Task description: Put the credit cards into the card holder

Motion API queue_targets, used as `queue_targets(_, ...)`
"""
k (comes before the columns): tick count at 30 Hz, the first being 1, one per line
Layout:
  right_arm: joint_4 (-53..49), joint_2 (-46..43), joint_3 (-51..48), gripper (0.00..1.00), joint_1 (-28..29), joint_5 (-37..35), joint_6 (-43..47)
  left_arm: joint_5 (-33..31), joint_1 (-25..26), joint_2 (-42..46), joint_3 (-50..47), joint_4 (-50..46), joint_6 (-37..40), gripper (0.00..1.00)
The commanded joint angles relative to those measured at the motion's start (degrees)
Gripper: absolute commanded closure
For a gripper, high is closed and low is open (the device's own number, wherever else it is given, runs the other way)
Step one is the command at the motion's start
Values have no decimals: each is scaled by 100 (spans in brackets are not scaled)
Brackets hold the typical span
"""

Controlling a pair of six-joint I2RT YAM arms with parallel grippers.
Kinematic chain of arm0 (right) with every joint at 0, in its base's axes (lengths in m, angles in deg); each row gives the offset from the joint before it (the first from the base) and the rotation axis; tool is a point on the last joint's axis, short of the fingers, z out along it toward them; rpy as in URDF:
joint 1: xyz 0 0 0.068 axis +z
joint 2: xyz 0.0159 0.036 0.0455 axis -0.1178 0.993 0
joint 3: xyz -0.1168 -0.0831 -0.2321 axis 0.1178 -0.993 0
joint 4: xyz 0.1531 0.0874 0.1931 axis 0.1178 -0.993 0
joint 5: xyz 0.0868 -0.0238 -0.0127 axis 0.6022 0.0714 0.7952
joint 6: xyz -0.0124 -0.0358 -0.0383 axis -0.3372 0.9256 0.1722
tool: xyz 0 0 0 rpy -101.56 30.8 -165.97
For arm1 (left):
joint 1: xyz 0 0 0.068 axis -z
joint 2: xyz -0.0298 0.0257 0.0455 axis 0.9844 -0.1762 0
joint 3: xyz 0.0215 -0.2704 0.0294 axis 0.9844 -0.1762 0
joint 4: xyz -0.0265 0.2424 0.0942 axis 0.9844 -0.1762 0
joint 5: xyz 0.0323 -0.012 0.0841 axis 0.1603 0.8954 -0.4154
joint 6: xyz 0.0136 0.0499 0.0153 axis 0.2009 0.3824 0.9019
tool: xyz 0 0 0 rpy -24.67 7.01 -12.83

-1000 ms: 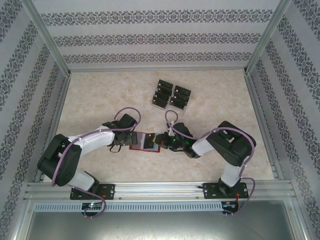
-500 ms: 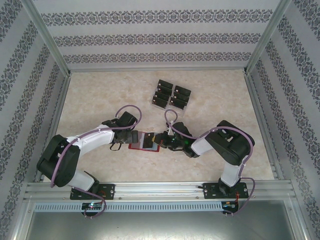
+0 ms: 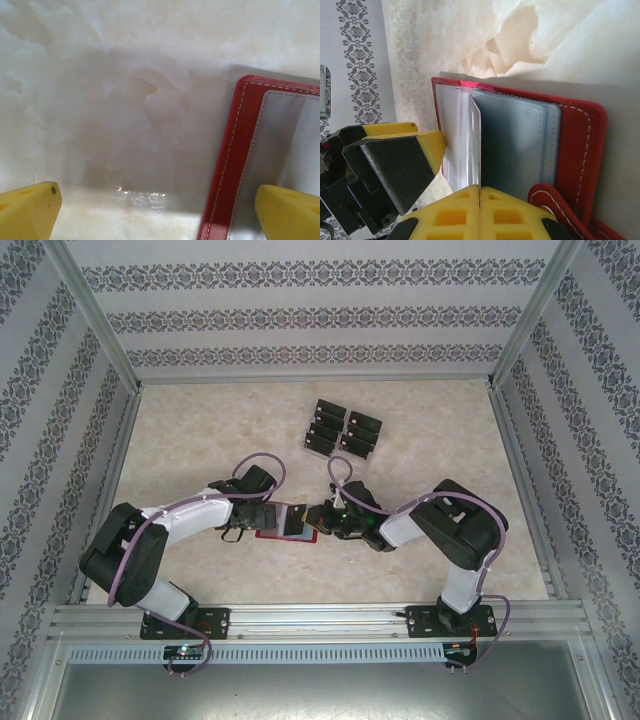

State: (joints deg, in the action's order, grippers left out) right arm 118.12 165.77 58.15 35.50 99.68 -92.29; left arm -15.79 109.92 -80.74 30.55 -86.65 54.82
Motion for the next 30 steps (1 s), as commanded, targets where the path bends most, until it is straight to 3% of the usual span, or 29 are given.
queue_targets(1, -171, 153, 163, 100, 78, 192, 38, -129, 80, -116, -124, -135, 31, 0)
queue_targets(14, -1102, 107, 615, 100, 76, 372, 659, -79, 87, -125, -126, -100, 9, 0)
queue_targets(30, -647, 21, 253, 100, 132, -397, -181, -32, 96, -90, -188, -61, -40, 0)
